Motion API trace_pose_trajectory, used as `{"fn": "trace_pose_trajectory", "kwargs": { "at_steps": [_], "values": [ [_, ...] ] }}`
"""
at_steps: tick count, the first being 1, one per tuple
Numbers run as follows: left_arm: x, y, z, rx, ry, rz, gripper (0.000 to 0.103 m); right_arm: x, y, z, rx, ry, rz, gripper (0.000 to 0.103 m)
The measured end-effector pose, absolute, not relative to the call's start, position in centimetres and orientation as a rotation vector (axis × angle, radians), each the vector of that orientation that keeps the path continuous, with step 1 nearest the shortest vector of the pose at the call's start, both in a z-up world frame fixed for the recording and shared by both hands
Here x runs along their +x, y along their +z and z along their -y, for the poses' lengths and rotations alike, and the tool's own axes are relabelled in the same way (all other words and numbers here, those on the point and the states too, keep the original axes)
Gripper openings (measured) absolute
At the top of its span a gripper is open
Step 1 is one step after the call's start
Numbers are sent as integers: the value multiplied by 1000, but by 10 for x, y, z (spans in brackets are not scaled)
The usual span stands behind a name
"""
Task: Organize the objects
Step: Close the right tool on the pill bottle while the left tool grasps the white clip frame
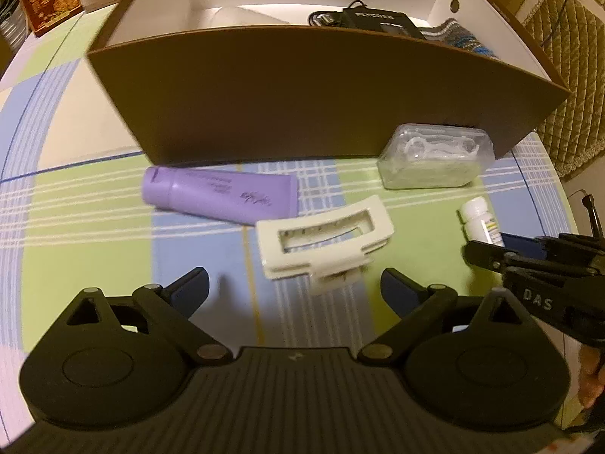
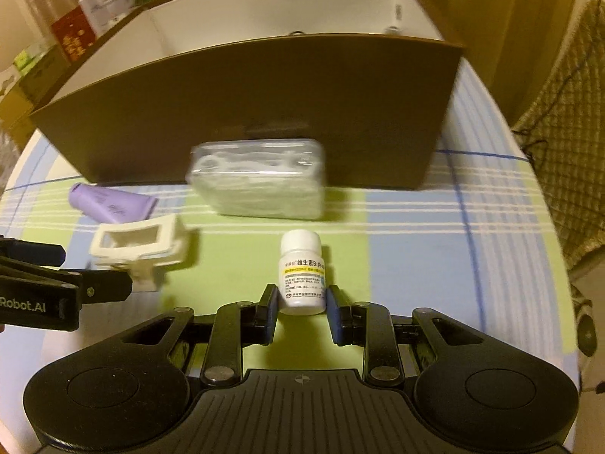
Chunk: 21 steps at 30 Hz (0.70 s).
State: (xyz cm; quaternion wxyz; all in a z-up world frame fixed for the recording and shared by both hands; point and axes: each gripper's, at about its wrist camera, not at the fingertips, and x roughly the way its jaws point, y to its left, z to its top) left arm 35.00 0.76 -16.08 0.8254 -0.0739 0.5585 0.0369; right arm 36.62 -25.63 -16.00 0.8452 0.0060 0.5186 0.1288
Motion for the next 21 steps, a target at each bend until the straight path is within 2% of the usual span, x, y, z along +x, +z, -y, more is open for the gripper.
{"fn": "trace_pose_trajectory", "kwargs": {
  "at_steps": [13,15,17,18,19,21],
  "values": [
    [384,-174,6,-184,132,-1210,96,374,-162,264,13,239,-1089,25],
    [385,-175,6,-192,146,-1207,95,375,-162,264,17,242,-1088,27],
    [386,-176,7,-190,150,-1197,93,376,-163,265,23,246,-1086,36],
    [386,-176,8,-187,149,-1193,88,376,-163,265,26,245,-1084,39],
    [385,-176,8,-184,144,-1190,87,376,-164,264,27,243,-1082,41],
    [383,-175,8,-178,142,-1186,87,377,-165,263,24,239,-1077,42]
  ]
}}
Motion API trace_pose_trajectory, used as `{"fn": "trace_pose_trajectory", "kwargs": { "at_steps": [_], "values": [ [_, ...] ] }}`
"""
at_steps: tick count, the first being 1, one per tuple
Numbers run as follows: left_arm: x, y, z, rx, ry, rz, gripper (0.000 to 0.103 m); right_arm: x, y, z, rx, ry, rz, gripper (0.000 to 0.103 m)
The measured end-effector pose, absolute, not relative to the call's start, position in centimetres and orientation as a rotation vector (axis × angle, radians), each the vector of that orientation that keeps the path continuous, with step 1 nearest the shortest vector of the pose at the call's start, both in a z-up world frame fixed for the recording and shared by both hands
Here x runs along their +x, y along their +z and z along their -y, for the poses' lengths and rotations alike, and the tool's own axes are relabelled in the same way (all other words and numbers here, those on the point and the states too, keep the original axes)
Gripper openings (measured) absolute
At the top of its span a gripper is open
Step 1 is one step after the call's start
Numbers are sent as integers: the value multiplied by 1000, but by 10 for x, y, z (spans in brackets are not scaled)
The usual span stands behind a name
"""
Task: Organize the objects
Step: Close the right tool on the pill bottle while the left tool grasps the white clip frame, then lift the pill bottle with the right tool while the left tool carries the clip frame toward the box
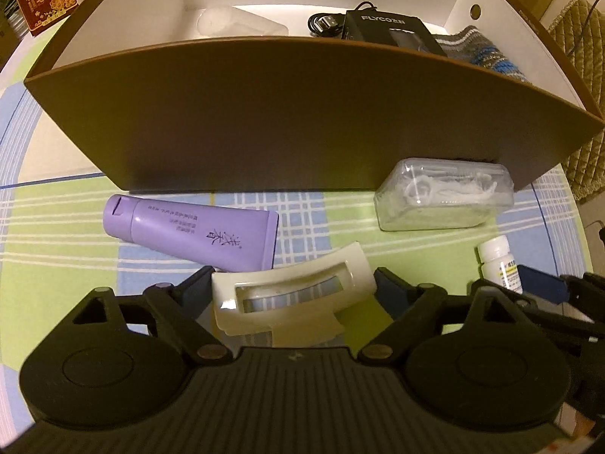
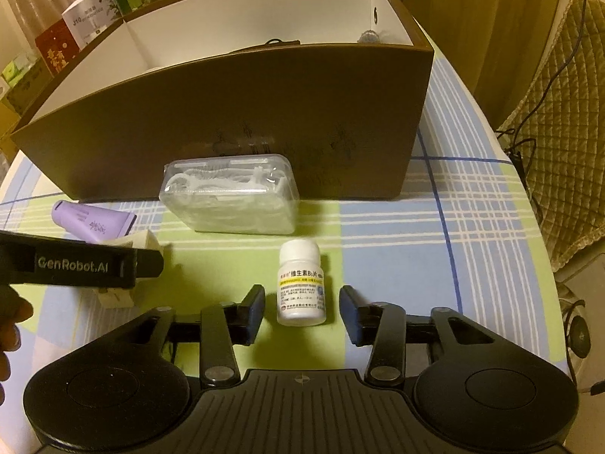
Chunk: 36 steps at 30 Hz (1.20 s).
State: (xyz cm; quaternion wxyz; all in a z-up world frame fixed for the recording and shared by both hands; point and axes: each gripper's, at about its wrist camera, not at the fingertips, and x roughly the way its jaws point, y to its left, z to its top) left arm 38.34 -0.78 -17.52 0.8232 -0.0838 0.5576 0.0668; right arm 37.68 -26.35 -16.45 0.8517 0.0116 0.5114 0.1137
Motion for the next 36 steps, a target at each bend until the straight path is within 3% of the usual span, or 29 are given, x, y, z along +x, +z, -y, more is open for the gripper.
{"fn": "trace_pose_trajectory", "kwargs": {
  "at_steps": [6,13,36],
  "values": [
    [370,-174,2,-158,141,-1178,87,379,-166,262,10,241,-1068,41],
    [336,-174,-26,-189,181,-1192,87,375,-167,258,-21,258,-1065,25],
    [281,-169,-55,-184,238,-1187,87,340,-171,226,-82,436,-1070,24]
  ]
}}
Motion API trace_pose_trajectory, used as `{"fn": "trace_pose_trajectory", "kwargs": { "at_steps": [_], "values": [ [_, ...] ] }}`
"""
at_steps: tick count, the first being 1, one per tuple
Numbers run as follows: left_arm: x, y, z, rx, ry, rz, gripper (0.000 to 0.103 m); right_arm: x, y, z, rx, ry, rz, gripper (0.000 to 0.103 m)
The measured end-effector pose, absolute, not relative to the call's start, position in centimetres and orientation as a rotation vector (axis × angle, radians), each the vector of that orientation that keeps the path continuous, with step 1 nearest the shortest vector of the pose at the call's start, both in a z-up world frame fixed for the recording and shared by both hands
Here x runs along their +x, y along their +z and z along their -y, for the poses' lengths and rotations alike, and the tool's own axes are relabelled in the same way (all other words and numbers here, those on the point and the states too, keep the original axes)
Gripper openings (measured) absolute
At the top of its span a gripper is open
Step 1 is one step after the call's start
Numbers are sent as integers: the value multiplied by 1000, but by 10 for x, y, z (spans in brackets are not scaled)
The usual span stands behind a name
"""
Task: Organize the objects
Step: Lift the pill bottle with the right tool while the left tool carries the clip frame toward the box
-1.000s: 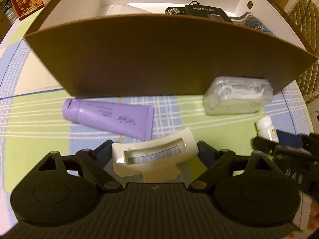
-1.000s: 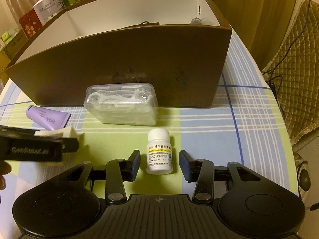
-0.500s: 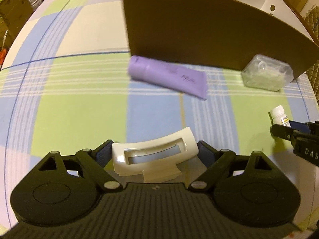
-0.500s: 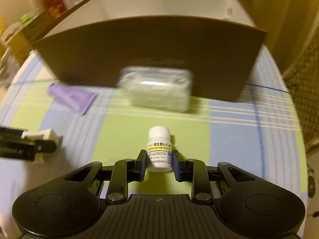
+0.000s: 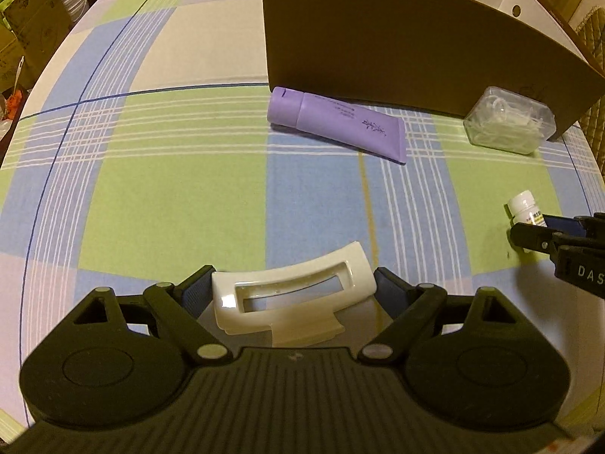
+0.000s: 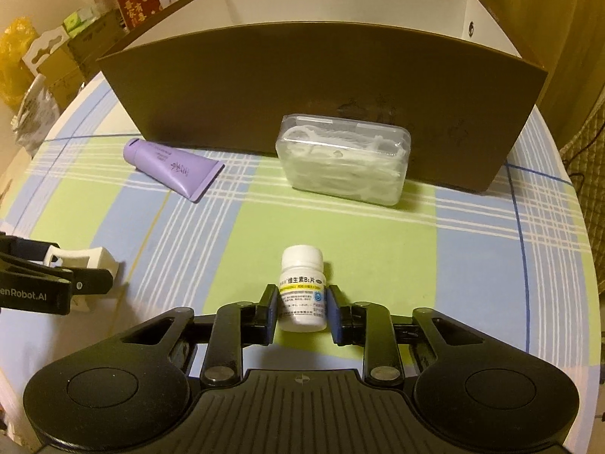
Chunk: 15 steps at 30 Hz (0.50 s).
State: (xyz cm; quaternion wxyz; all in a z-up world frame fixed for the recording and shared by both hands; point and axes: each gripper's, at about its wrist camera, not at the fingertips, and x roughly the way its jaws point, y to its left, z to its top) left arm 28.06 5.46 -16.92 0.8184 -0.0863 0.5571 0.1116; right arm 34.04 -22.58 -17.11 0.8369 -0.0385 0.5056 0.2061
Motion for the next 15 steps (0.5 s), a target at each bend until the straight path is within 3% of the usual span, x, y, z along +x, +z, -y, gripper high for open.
{"fn": "trace_pose_trajectory", "kwargs": {
  "at_steps": [15],
  "values": [
    [277,-148,-43,-156,191,-1125,87,329,-142,230,-18,481,-1023,24]
  ]
}}
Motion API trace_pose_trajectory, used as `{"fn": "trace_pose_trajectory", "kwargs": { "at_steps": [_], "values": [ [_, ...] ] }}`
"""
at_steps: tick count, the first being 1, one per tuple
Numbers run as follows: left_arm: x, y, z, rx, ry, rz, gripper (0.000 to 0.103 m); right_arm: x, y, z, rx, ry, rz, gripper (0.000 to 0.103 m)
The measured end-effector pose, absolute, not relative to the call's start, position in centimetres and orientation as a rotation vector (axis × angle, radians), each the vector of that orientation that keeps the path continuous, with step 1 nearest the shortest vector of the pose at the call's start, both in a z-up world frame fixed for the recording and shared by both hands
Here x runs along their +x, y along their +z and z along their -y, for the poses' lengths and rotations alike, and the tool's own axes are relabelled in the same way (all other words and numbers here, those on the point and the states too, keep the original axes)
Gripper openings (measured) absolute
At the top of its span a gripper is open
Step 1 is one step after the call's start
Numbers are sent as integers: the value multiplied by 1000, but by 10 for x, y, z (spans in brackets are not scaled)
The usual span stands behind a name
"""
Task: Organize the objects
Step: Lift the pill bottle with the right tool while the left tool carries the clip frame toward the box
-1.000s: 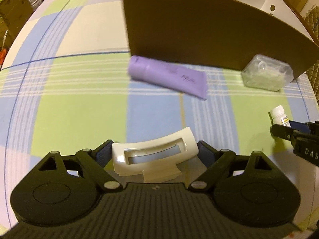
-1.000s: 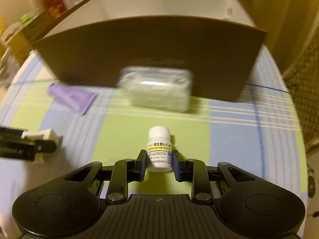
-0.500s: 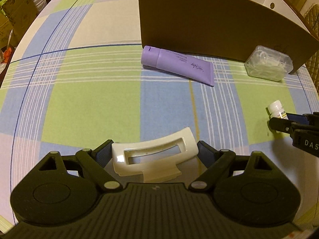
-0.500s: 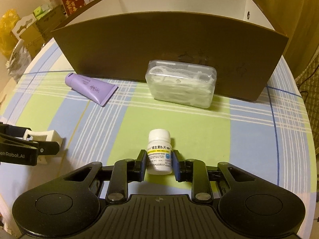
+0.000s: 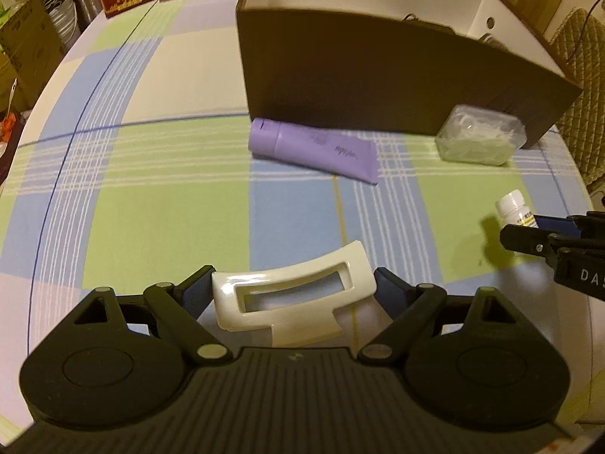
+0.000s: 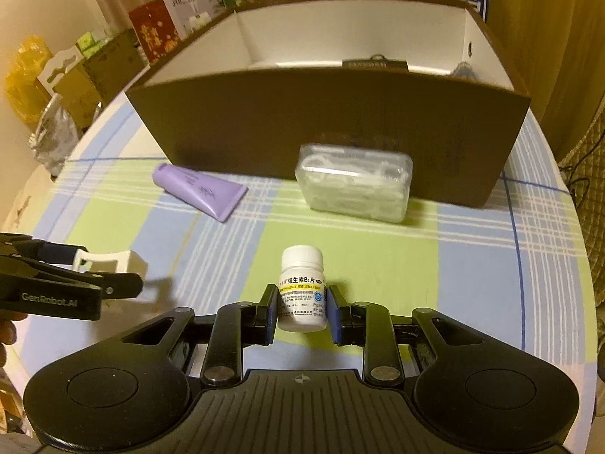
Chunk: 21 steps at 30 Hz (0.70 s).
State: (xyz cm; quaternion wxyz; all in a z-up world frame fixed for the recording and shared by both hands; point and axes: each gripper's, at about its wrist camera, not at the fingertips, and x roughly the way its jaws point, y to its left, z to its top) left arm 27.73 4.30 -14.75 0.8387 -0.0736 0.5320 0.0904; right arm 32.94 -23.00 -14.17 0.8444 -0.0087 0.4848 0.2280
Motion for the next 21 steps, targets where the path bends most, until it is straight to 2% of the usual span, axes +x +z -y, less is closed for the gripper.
{"fn": "trace_pose_trajectory", "kwargs": {
  "at_steps": [21],
  "values": [
    [313,-82,-30,-107,88,-972,87,344,-84,228,27,540,-899,24]
  ]
}}
